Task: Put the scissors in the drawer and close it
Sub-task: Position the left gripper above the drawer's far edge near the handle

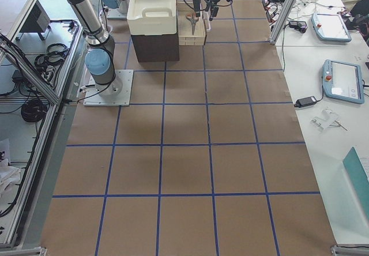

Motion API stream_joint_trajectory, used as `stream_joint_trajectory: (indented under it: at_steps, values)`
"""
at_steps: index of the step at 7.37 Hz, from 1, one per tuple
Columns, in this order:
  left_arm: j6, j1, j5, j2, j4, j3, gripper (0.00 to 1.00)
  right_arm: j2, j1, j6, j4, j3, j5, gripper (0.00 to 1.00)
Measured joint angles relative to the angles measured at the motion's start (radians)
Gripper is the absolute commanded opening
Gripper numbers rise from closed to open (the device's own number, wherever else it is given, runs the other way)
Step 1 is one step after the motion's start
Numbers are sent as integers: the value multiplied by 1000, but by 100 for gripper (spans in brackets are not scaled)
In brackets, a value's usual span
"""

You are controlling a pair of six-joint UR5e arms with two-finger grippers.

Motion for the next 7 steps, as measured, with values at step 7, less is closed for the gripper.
stream_joint_trajectory:
  at_steps: [7]
  values:
    - [-118, -8, -36, -13, 35, -3, 100, -1, -1, 0, -11, 0, -9, 100]
